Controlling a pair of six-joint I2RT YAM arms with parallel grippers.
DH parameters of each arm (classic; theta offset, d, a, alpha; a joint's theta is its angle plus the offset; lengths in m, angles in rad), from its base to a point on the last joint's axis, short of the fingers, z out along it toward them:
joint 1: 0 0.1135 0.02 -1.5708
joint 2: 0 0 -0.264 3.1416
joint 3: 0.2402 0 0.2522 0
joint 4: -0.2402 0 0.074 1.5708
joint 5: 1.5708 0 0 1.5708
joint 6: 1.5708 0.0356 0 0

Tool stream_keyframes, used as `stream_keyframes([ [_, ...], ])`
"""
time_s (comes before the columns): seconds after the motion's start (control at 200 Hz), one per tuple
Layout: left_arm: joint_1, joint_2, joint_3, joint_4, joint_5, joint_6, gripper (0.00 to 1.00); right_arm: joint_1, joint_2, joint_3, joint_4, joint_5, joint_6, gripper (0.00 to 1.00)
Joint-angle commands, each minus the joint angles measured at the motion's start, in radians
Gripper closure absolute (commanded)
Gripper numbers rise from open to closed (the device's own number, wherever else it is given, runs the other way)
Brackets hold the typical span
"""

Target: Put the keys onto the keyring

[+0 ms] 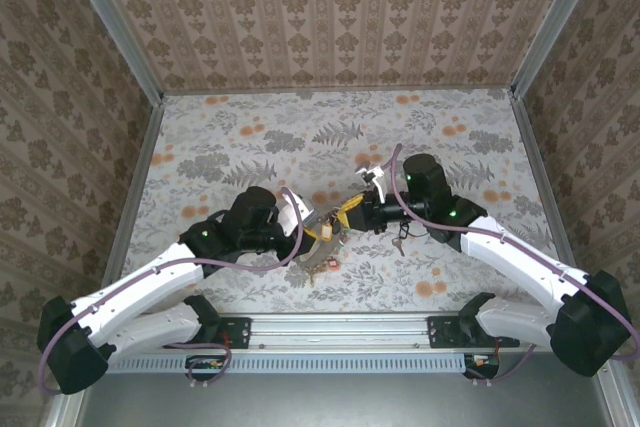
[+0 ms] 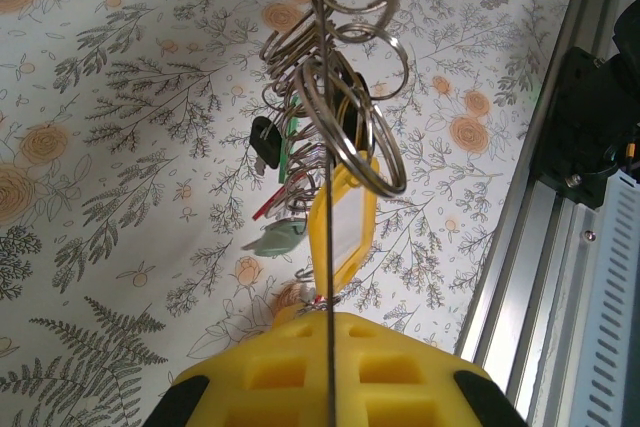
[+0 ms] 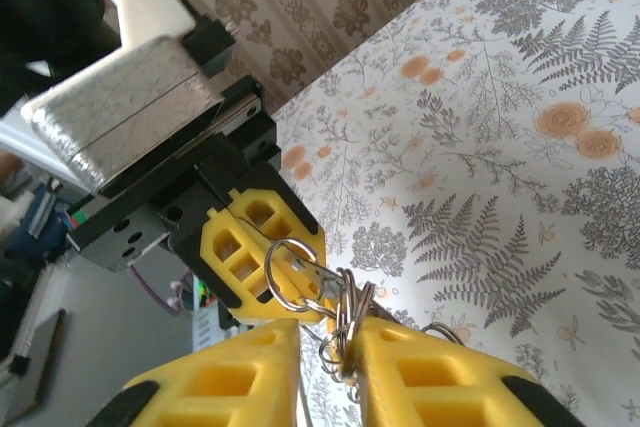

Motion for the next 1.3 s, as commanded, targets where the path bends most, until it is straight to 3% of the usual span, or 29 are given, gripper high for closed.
stream_keyframes([
  [0.0, 0.006, -0.01, 0.031, 0.047, 0.014, 0.009, 1.0, -0.029, -0.01, -0.034, 0.118, -0.053, 0.085, 0.74],
  [0.64, 0.005, -0.015, 0.03, 0.047, 0.015, 0.009, 1.0, -0.041, 0.006, -0.034, 0.125, -0.075, 0.097, 0.84],
  [0.775, 0.004, -0.02, 0.032, 0.044, 0.014, 0.01, 1.0, -0.041, 0.008, -0.026, 0.108, -0.071, 0.083, 0.93],
  [1.0, 0.004, -0.028, 0.032, 0.042, 0.009, 0.011, 1.0, -0.041, 0.001, -0.001, 0.053, -0.068, 0.042, 1.0],
  [1.295, 0.002, -0.03, 0.034, 0.039, 0.014, 0.019, 1.0, -0.036, -0.026, 0.016, -0.025, -0.079, -0.042, 1.0],
])
